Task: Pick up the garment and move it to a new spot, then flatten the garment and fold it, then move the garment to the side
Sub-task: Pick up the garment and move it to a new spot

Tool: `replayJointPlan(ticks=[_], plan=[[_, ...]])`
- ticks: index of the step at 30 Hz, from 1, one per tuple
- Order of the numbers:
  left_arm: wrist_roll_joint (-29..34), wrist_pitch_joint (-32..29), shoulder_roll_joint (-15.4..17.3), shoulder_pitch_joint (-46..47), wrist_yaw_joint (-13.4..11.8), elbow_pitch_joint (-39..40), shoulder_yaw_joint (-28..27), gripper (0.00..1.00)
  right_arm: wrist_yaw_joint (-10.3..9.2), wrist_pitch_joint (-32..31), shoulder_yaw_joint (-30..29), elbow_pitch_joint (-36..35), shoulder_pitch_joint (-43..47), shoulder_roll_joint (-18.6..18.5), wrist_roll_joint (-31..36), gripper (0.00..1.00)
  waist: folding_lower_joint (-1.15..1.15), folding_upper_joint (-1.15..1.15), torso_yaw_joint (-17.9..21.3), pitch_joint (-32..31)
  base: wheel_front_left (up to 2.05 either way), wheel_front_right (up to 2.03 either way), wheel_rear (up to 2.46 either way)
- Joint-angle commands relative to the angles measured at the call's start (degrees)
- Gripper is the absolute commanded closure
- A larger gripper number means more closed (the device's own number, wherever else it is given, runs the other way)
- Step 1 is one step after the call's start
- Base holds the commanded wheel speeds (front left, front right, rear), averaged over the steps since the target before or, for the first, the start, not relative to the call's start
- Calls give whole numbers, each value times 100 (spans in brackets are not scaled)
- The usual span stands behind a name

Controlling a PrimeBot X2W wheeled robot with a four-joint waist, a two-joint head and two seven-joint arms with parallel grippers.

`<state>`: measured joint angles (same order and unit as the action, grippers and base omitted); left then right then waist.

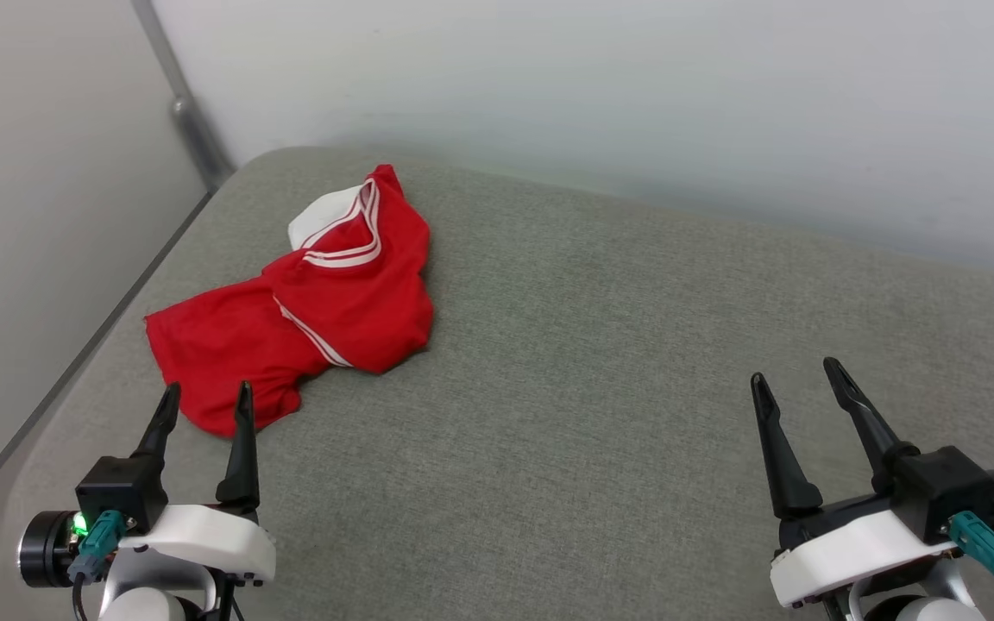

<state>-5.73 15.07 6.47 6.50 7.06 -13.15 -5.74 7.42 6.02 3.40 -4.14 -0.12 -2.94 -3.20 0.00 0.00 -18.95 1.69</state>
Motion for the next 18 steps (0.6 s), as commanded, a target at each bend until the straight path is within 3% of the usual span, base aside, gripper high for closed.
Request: replayJointPlan(ticks=[1,9,18], plan=[[25,11,16,26,1,-5,-13,0,13,-8,16,-38,-59,11,22,0,0,0,-143,12,0,0,0],[44,11,75,27,16,-24,-106,0,13,-58,50,-151,-77,11,-19,0,0,0,-329,44,0,0,0],[-75,11,160,385,26,-226,-94,0,13,-106,44,-184,-107,12,-48,0,0,0,-240,161,0,0,0]])
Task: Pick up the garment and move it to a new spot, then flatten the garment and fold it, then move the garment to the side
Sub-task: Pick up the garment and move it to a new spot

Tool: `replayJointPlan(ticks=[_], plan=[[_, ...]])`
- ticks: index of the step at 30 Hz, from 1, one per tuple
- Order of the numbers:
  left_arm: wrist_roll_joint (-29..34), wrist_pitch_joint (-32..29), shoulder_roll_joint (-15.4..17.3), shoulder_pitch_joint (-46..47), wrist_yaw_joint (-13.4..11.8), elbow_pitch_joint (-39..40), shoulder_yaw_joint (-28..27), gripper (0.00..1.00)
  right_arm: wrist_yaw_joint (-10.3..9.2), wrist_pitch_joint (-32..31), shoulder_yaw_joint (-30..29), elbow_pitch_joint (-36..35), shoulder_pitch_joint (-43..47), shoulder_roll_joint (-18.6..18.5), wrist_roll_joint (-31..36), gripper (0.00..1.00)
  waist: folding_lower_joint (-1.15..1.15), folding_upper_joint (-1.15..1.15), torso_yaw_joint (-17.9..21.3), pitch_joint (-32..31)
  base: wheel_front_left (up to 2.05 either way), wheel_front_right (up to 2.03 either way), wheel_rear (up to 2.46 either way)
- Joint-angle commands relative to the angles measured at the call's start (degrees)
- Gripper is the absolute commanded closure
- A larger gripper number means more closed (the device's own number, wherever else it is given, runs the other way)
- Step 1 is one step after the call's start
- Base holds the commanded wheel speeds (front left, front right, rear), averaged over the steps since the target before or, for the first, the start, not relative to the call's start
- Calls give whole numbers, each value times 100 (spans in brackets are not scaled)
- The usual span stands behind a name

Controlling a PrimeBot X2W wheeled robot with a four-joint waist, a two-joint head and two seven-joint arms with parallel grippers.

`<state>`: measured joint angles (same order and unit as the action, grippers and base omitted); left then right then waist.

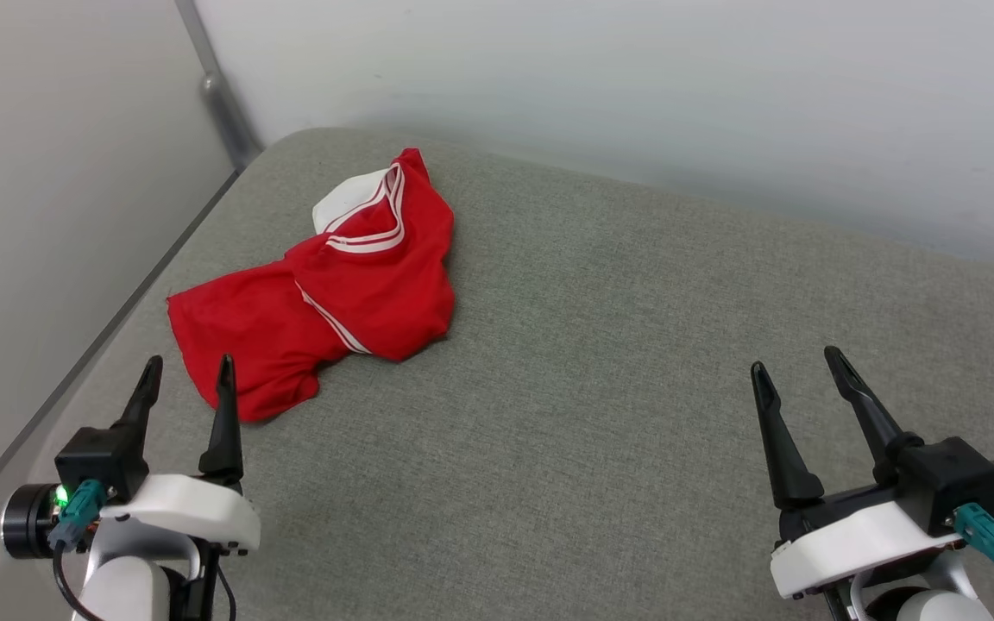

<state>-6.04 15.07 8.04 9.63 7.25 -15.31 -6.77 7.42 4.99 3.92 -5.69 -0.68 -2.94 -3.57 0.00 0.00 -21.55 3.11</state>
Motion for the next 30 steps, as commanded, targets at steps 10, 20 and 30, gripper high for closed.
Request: replayJointPlan(ticks=[10,20,30], plan=[[-789,-983,669,1627,27,-875,609,0,13,-80,8,-163,-281,11,81,0,0,0,379,442,0,0,0],[-2065,-3078,1786,3123,23,-1844,1370,0,13,-56,50,-264,-636,9,142,0,0,0,921,1167,0,0,0],[-3006,-4673,2461,3915,23,-2630,1924,0,13,-137,145,-466,-1083,8,285,0,0,0,1233,2122,0,0,0]])
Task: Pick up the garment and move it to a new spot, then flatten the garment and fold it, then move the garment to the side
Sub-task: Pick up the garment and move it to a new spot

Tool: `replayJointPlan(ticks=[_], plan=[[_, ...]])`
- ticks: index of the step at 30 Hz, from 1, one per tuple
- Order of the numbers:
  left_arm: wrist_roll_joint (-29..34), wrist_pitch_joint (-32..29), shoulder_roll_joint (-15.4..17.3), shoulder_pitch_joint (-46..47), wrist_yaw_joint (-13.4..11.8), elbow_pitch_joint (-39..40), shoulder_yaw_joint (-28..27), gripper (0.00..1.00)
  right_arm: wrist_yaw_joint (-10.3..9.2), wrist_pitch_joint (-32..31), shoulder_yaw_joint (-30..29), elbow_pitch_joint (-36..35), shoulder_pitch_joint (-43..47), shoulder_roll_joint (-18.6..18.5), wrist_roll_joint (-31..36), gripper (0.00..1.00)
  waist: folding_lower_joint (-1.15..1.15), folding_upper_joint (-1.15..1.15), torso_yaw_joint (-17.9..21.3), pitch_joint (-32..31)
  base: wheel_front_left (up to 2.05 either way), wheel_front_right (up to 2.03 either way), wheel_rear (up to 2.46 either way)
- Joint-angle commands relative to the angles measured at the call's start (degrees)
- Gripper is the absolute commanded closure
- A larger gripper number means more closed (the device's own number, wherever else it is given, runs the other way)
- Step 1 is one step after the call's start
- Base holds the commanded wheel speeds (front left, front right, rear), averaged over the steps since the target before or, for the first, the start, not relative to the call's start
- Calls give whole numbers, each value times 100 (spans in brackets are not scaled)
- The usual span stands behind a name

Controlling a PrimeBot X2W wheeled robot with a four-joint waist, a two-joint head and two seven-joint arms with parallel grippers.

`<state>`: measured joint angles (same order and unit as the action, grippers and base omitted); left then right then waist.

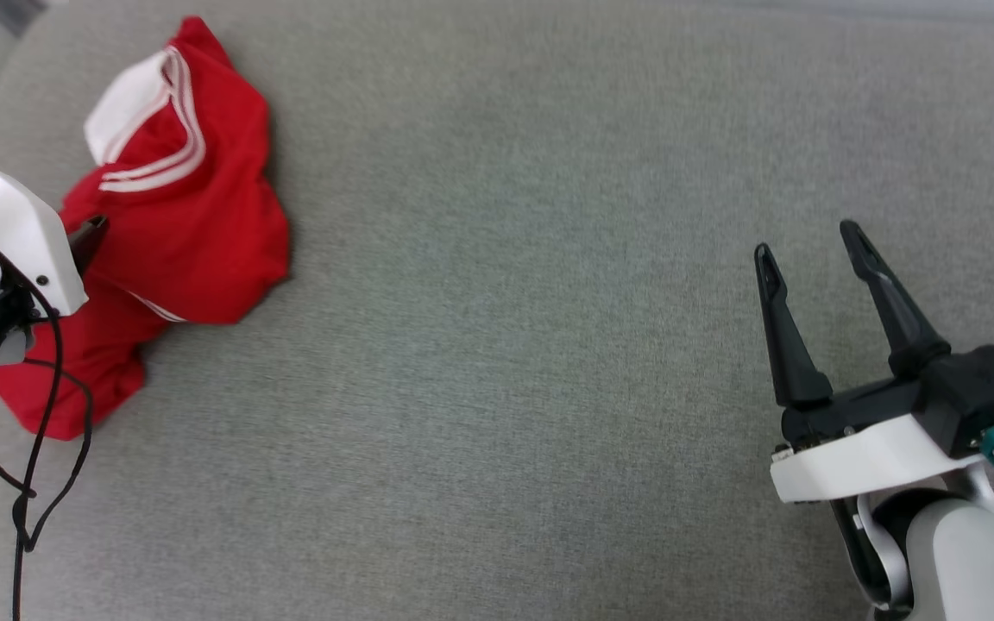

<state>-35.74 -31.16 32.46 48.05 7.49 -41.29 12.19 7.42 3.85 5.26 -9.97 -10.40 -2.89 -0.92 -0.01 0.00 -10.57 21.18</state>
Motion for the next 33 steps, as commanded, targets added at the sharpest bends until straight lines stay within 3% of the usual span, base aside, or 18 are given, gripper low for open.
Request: replayJointPlan(ticks=[1,8,12,13,15,22,27,33], plan=[[-115,-118,34,111,-1,-101,54,0,13,-13,23,-56,-150,4,50,0,1,0,153,400,0,0,0],[-459,-502,92,248,-1,-577,186,0,13,-45,78,-112,-374,5,124,0,1,0,235,833,0,0,0],[-635,-802,-58,132,-7,-996,304,0,13,-41,89,-96,-465,4,140,0,1,0,255,970,0,0,0],[-673,-874,-112,97,-8,-1083,337,20,13,-40,85,-87,-483,5,146,0,1,0,253,980,0,0,0],[-730,-942,-196,78,-7,-1190,400,100,13,-51,83,-82,-519,5,154,0,1,0,246,993,0,0,0],[-640,-399,-79,300,-6,-1228,523,100,13,-48,75,-27,-514,5,136,0,1,0,164,796,0,0,0],[-343,616,95,620,-20,-1174,536,100,13,10,0,42,-377,4,68,0,1,0,50,445,0,0,0],[-101,1889,-1,718,-158,-1216,516,100,13,76,-74,160,-178,3,-90,0,1,0,-59,-134,0,0,0]])
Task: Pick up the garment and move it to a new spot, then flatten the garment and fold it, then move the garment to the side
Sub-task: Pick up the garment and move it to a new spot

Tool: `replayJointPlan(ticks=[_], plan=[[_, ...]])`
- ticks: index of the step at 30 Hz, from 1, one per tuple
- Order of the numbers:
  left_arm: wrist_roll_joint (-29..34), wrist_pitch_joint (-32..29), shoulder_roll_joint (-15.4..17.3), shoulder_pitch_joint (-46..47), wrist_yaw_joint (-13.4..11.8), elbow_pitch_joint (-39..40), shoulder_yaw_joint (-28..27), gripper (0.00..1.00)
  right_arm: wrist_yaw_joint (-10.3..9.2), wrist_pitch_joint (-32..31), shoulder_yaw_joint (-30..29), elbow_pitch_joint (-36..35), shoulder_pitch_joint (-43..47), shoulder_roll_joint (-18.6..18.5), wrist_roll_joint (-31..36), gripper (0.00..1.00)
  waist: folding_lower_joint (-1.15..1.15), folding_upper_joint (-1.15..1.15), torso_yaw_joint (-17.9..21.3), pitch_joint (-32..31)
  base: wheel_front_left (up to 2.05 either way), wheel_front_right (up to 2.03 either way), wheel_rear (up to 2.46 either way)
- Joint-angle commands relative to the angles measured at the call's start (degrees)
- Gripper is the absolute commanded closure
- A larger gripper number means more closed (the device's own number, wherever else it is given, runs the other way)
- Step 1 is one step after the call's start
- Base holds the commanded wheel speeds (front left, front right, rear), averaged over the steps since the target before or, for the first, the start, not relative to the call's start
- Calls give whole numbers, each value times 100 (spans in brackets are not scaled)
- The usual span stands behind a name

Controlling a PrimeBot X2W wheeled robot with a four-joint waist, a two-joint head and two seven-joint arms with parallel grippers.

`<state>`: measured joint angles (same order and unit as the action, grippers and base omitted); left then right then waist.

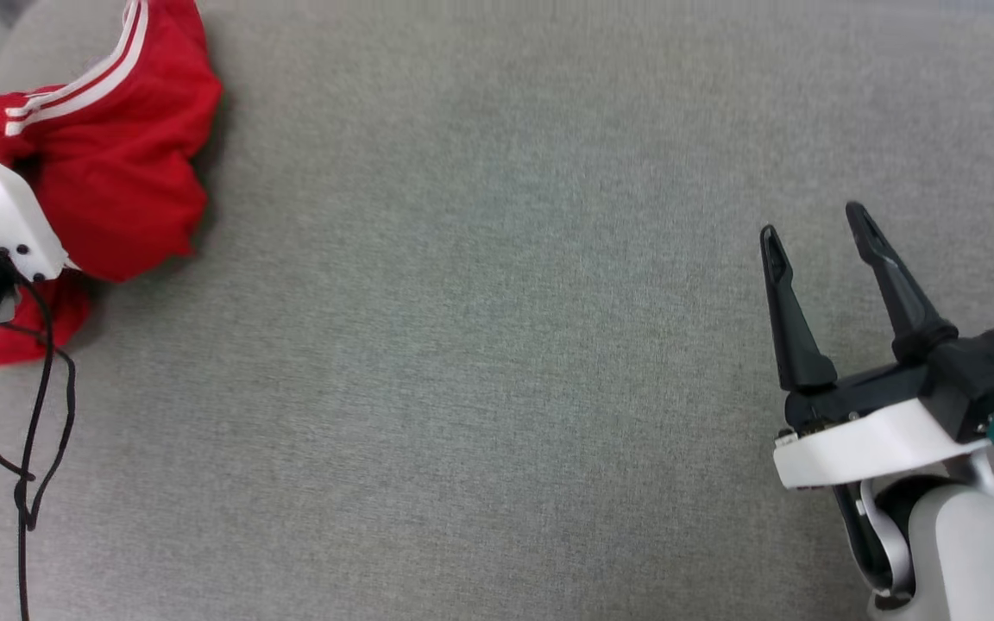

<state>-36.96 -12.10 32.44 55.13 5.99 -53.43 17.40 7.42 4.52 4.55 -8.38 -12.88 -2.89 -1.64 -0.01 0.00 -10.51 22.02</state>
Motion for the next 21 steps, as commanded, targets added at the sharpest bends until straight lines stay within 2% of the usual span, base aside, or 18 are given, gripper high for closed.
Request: replayJointPlan(ticks=[1,9,21], plan=[[18,160,-1,20,-22,-11,-29,100,13,29,-10,11,90,4,-58,0,1,0,-68,-306,0,0,0],[139,1387,-240,43,-206,90,-65,100,13,107,-151,149,441,4,-286,0,1,0,-44,-1019,0,0,0],[139,2236,-804,-388,-313,774,55,100,13,130,-307,167,858,5,-499,0,1,0,461,-1708,0,0,0]])
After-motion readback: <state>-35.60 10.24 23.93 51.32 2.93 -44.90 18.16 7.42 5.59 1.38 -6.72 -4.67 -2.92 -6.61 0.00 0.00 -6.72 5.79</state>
